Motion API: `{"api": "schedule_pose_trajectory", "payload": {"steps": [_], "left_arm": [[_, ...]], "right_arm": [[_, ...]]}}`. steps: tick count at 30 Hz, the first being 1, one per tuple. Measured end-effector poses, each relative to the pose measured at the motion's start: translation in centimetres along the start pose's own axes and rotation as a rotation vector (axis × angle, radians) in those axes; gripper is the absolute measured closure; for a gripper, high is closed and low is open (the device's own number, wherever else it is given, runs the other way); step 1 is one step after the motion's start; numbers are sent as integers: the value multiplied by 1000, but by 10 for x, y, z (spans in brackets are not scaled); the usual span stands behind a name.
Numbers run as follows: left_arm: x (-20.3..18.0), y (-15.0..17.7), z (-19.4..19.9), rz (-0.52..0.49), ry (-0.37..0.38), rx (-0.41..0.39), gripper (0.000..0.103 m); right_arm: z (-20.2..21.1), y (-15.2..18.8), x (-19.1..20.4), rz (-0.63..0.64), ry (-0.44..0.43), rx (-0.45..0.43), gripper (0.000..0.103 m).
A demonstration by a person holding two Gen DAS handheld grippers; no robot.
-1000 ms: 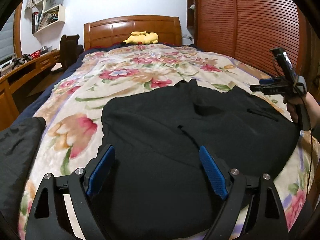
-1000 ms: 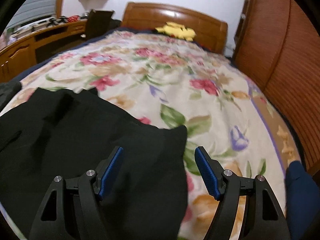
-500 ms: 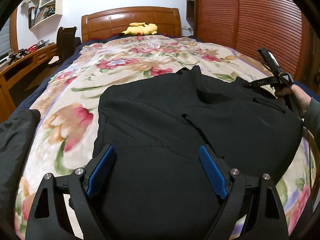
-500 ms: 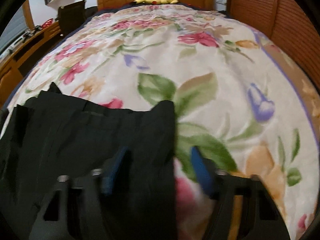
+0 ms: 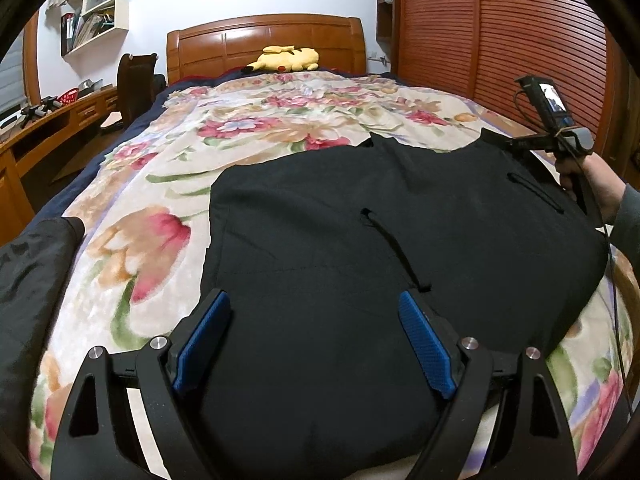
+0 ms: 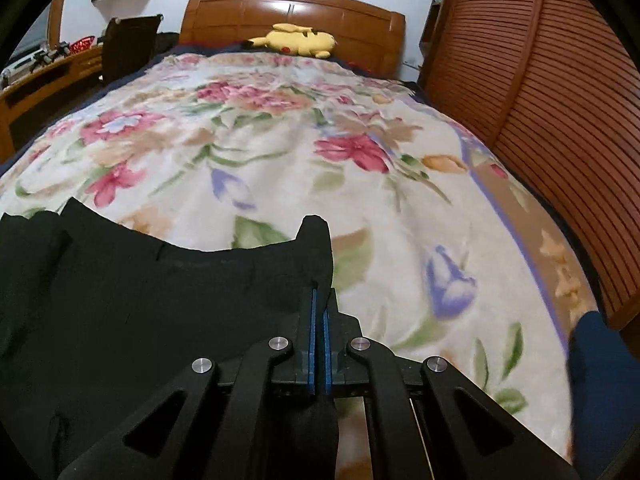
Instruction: Fold large clothes
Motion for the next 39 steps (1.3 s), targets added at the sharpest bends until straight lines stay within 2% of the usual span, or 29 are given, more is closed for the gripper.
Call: {"api": "schedule_pose_trajectory", "payload": {"steps": [2,4,5,6,8,11,21,25,27,33,37,39], "left_arm": [[-1,0,-1,-3,-3,5,16],[-1,0,-1,-8,-7,6,16],[-1,0,-1,-10,-9,5,16],[-1,0,-1,-10,-9,4,16],[-1,0,0,-10,-8,3,16],[-1,0,0,-9,-6,2,16],[1,0,1,-2,3,2,16],[2,2,-1,4,10,6,16],[2,3,-2,6,12,9,16],[8,5,0,32,26,0,16],[11,6,-1,44,26,3,16],[13,6,1,51,22,-3,16]], "right_arm": [[6,0,2,9,4,13,101],[17,1,3,17,23,0,92],[23,3,5,26,33,-9,79],[33,1,14,42,31,-14,59],[44,13,26,104,-21,-24,39],[61,33,48,183,-37,-35,39],[113,95,131,300,-253,-81,39],[131,120,148,310,-320,-94,39],[137,132,143,301,-353,-96,39],[135,156,140,314,-345,-77,39],[110,170,144,337,-334,-21,39],[102,168,147,323,-341,-22,39]]}}
Point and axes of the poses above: each gripper's, at about its wrist camera, not at the fingertips, and z roughly against the way its jaws point, x to its left, y to its underside, the point moved 3 cm from there along -z, roughly the way its jaws point, and after that the axes turned 13 degrees about x, right-handed, at the moved point
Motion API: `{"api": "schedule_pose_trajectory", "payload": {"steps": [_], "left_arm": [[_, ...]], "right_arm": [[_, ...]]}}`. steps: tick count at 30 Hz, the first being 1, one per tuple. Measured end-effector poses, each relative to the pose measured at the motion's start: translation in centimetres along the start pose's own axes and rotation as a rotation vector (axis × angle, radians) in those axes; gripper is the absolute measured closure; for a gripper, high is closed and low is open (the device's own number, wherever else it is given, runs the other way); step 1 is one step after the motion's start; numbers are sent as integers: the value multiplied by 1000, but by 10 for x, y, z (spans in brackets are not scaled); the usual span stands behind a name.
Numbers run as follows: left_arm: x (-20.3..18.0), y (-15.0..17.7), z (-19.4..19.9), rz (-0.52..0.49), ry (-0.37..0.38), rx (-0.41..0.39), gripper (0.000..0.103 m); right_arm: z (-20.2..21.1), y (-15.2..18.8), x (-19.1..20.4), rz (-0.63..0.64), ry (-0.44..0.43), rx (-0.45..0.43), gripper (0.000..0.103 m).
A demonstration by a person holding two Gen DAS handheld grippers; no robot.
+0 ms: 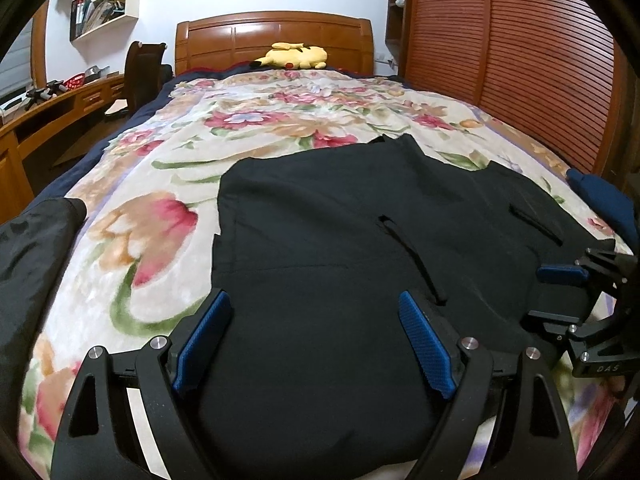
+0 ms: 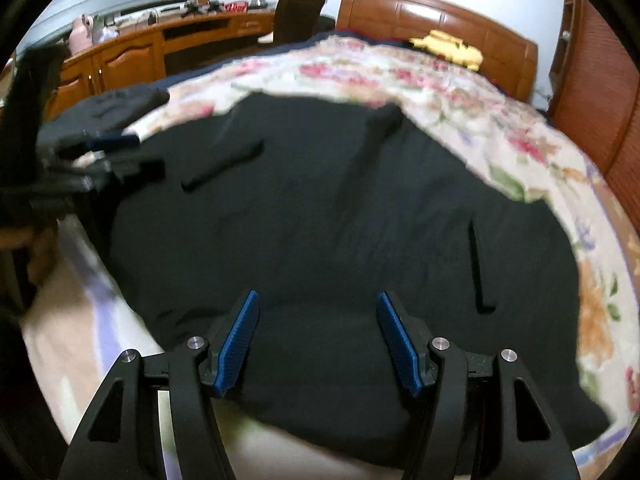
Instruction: Fold large clothes
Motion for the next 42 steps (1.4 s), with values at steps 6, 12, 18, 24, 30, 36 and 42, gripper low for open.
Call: {"api": "schedule_pose_trajectory", "payload": {"steps": [6,12,18,24,30,36,42], "left_arm": [[9,4,3,25,7,3,16],[14,9,11,28,22,-5,16],[15,17,28,15,39,-25,16],[26,30,48,50,50,-53,16],[43,42,51,74,20,-52,16],[66,46,38,115,3,-6,16],[73,51,36,118,0,7,16]], "right_arm": [[26,3,-3,-19,31,-24,39],[58,25,-40,-92,89,-76,39],[23,45,-58,-120,89,3,42],[26,39,-48,-138,134,-18,42],[38,29,-29,-159,153,-133,42],[23,13,10,-106,81,-149,42],[-3,-8,22,-82,37,-132,42]]}}
Point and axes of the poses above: each gripper's, at about its wrist camera, not at the fingertips, and z roughly against the way its jaws point, x to its left, y to its underside, the point moved 3 cm from there along -z, roughly the way its jaws point, and after that the axes turned 13 degrees about x, right-handed, at the moved point
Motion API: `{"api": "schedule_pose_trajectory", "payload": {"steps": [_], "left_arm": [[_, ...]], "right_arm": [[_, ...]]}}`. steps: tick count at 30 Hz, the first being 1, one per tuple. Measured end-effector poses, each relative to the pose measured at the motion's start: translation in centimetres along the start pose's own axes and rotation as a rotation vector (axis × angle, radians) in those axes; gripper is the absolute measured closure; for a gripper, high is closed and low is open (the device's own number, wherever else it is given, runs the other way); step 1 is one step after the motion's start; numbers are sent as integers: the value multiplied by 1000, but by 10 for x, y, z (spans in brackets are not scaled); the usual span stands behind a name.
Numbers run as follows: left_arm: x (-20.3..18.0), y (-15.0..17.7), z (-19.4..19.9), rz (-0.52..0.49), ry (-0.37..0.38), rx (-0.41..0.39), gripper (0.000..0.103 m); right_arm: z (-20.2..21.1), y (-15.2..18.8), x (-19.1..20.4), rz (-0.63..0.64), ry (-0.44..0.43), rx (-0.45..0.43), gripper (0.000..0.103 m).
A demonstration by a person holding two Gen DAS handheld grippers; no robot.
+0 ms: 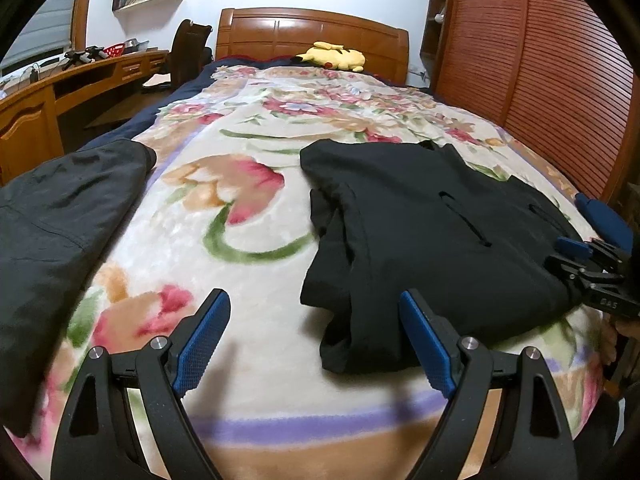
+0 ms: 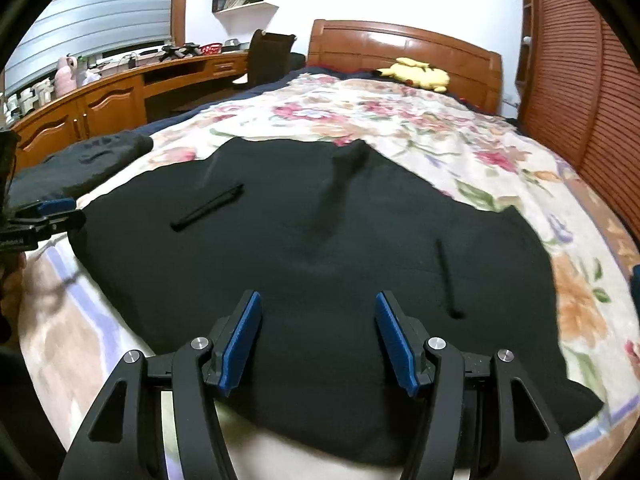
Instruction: Fold large clothes
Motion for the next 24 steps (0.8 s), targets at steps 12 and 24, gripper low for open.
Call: {"api": "schedule_pose_trajectory", "payload": {"steps": [12,24], "left_arm": [[0,5,-9,-15,-6,30,16],[-13,6,-17,-26,9,71,41]], "right_arm": [[-20,2,-4,-3,4,9,41],[-17,2,-1,2,15,23,41]]}}
Point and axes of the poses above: each gripper's, at about its wrist camera, not at the fingertips, and z roughly against the way its jaws point, x to its left, y to its underside, the point moved 3 cm from there along -z, roughly the way its jaws point, and after that the axes turned 13 degrees about x, right-handed, at the moved point
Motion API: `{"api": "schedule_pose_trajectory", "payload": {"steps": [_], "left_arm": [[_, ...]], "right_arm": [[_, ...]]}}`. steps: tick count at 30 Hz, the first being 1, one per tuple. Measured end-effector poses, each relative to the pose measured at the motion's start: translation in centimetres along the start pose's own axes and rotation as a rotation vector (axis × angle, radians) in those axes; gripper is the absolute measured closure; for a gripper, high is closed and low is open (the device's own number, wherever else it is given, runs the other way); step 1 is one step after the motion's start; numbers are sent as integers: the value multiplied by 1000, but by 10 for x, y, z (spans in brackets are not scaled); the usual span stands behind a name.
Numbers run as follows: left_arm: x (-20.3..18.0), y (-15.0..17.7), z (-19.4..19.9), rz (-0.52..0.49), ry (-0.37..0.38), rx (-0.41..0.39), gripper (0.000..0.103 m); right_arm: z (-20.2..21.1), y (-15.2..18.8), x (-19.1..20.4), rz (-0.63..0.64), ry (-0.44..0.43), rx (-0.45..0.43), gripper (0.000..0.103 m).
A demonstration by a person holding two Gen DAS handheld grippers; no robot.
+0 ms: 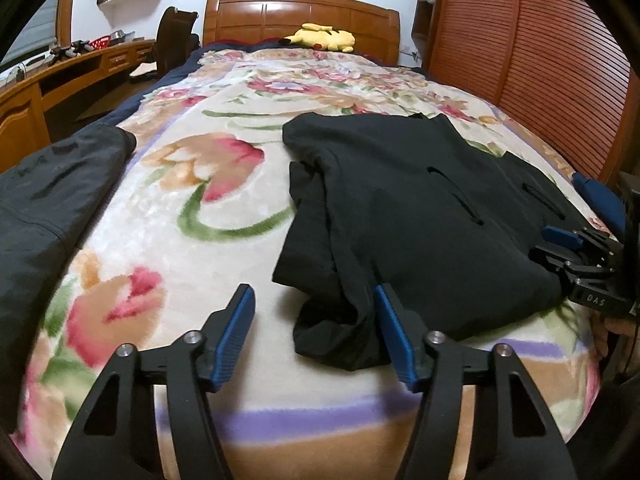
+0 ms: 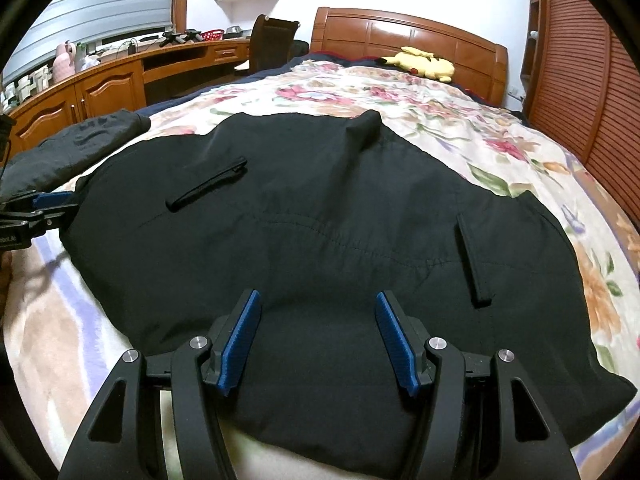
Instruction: Fold large clothes
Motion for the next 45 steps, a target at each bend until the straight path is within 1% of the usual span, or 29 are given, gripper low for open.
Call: {"api": "schedule_pose_trajectory", "payload": {"steps": [3,8,9,10,11,12,13,14,16,17,18,19,21,22,25,27,30,33,35,38,41,45], "left_arm": [[-5,-5,-6,-19,-25,27,41],[0,-12,-18,19,21,79,41],[1,-13,-19,26,30,88,42],[0,-13,-20,28,42,91,45],[-1,-13,-20,30,60,95,52],[-2,-12,-21,23,73,106,55],[-4,-12,-21,12,69,115,56],[-6,-11,-21,-4,71,129,61],[-7,-13,-20,-1,85,153,66],[-8,-14,-19,4,88,169,71],[-10,-15,-17,5,83,181,75],[-12,-17,-15,6,72,184,77],[-16,-19,-8,10,34,194,84],[-22,-22,-1,6,-2,186,85],[-38,-30,20,-14,-75,146,90],[-50,-39,35,-40,-105,113,92],[-62,-53,54,-59,-116,64,94],[-80,-62,67,-99,-146,26,95],[-96,-66,73,-134,-173,9,95],[-116,-74,83,-156,-181,-8,95],[-140,-81,92,-190,-174,-29,96],[-184,-89,98,-263,-157,-47,96]], "right_arm": [[1,1,0,1,1,-4,41],[4,5,-2,-9,-13,-24,41],[4,5,-2,-8,-9,-20,41],[4,5,-1,-6,-4,-17,41],[4,5,-1,-4,-1,-16,41],[5,6,-1,-3,0,-17,41],[7,6,-1,-4,-1,-19,41],[8,7,-1,-6,-2,-24,41],[12,8,-1,-11,-2,-33,41],[14,10,-2,-13,-5,-34,41],[16,11,-3,-17,-10,-35,41],[17,12,-4,-23,-18,-33,41],[21,13,-7,-33,-34,-13,41],[25,13,-8,-33,-40,-8,41],[39,21,-16,-41,-33,-13,41],[49,27,-26,-45,-22,-13,41],[64,33,-46,-53,13,-22,41],[76,41,-74,-116,14,-34,41],[82,46,-90,-146,35,-37,41],[86,49,-103,-167,54,-43,41],[90,53,-109,-166,63,-46,41],[100,61,-117,-160,77,-53,41]]}}
Point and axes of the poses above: each gripper's, at about its wrist camera, not at the fingertips, and z roughly against the way its jaws point, x to its left, y to its underside, the point moved 3 cm from there along -z, roughly the way its jaws point, and after that the axes turned 13 degrees about x, right-handed, at the moved point
